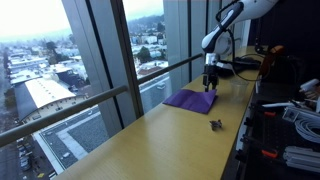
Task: Open the purple folder.
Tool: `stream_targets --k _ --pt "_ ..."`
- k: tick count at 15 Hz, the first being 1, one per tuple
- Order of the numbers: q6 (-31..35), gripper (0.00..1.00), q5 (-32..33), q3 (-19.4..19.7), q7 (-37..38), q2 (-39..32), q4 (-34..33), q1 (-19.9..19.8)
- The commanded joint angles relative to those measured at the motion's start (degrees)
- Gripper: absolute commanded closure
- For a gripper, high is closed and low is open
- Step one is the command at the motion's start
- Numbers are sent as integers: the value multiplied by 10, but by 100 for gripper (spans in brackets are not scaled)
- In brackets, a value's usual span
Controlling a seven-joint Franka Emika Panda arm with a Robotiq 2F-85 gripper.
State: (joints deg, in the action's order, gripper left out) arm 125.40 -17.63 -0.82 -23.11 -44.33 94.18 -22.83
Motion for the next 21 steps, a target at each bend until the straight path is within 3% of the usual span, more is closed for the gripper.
stream_targets --k 1,8,9,15,21 --pt "-18 42 -15 -10 -8 -11 -21 -10" --pt "-6 95 -4 -8 6 5 -6 6" --pt "-2 99 2 -5 12 14 1 14" --pt "25 100 36 14 66 122 67 73" --pt "38 100 161 41 185 235 116 170"
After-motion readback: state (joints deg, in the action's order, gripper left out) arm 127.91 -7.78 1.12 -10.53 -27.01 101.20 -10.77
